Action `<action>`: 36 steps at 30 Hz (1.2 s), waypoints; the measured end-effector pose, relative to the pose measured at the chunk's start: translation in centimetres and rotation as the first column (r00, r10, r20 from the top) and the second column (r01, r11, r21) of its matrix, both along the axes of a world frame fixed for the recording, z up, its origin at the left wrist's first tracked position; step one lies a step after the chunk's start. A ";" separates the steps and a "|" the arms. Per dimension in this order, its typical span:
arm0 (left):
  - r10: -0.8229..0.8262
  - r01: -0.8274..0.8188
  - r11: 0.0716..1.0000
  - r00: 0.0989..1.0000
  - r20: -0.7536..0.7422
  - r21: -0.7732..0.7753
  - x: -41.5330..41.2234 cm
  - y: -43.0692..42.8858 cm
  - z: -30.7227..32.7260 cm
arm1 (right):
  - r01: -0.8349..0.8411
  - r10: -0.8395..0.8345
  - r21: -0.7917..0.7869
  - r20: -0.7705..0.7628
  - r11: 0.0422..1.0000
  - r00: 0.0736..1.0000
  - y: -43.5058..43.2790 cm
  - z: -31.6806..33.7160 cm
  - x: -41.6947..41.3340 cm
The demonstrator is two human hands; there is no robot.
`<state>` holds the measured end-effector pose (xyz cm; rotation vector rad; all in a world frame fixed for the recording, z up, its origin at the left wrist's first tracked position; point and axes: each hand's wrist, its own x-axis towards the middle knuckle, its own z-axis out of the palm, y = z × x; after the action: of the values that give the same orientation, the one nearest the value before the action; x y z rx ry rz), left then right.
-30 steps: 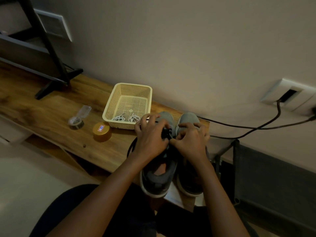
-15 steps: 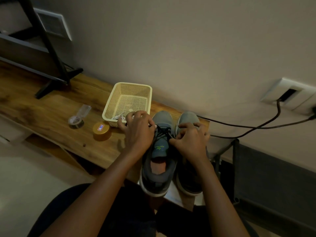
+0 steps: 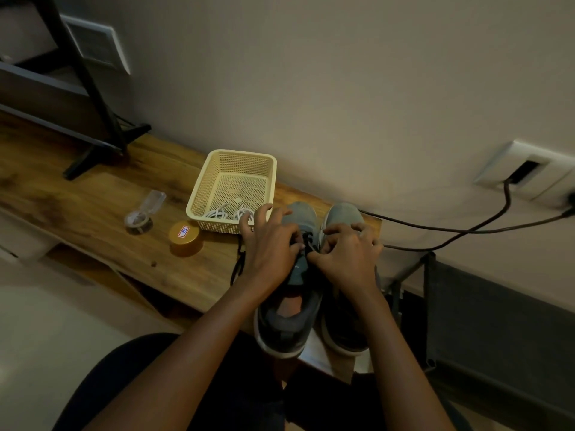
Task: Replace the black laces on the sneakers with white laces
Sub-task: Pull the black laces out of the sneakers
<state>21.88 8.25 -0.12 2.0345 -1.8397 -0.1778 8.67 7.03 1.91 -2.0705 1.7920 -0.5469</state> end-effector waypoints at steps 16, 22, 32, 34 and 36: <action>0.290 -0.315 0.947 0.923 -0.254 -0.063 2.6 -0.6 0.5 | -0.009 0.009 -0.017 0.022 1.000 1.000 0.3 -0.1 0.1; 0.004 -0.007 1.000 0.988 -0.157 -0.021 1.0 -0.2 0.4 | -0.025 0.025 0.002 0.048 1.000 0.999 0.0 -0.2 0.3; 0.056 -0.070 0.995 0.981 -0.188 -0.073 0.6 -0.3 0.1 | -0.001 0.001 -0.007 -0.035 1.000 0.999 0.1 -0.1 0.1; 0.177 -0.250 0.960 0.893 -0.415 -0.128 2.2 -0.6 0.8 | 0.011 -0.011 -0.004 -0.062 1.000 0.998 0.2 0.0 -0.1; 0.263 -0.405 0.900 0.798 -0.543 -0.158 4.3 -1.0 1.7 | 0.020 -0.019 0.011 -0.083 1.000 0.996 0.2 0.0 -0.3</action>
<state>26.23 7.29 1.57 1.8547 -1.0899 -0.3140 8.32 7.27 1.92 -2.0981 1.8588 -0.4608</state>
